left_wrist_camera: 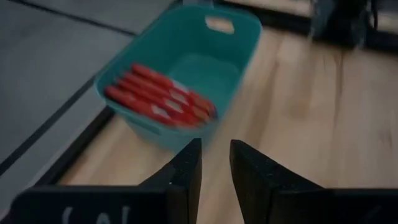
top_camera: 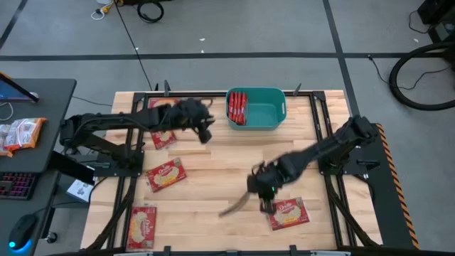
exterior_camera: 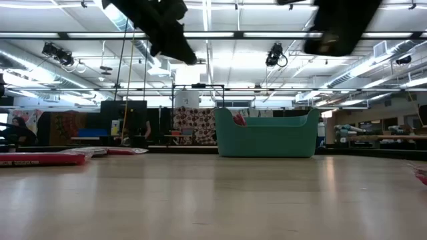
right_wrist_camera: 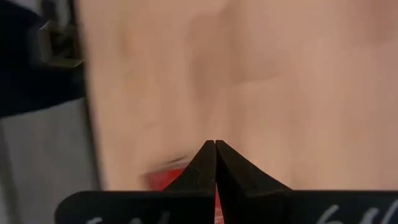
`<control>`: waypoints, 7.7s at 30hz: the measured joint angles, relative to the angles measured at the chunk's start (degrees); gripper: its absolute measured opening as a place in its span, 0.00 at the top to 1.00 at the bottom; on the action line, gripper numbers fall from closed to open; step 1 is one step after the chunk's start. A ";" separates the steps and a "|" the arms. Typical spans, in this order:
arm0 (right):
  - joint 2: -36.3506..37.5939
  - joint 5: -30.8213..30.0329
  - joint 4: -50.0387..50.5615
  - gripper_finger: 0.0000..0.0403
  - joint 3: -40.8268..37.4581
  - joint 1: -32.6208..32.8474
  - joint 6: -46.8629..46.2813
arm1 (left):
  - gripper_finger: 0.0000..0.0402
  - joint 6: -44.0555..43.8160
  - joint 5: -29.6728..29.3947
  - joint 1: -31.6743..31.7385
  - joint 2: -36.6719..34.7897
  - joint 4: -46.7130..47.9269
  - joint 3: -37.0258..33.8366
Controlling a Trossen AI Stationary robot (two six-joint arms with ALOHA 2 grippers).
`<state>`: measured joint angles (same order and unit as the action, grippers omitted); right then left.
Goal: Sort popcorn bags into baskets
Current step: Put the popcorn bag into the bin
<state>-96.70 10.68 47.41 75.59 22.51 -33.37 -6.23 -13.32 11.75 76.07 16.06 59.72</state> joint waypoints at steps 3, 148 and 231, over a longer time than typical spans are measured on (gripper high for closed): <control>-2.26 3.93 -1.25 0.98 0.00 5.77 -6.48 | 0.78 -2.86 -5.47 -5.53 -2.90 8.80 -0.02; -22.45 -26.51 25.63 0.94 28.13 -49.68 -14.51 | 0.95 10.94 14.99 13.57 10.62 13.69 -0.13; -21.42 7.85 4.01 0.60 25.57 -52.11 16.49 | 0.95 37.96 14.37 14.44 31.02 -14.70 -0.07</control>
<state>-118.12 18.52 51.42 101.16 -29.60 -16.88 31.73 1.06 26.19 107.09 1.36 59.66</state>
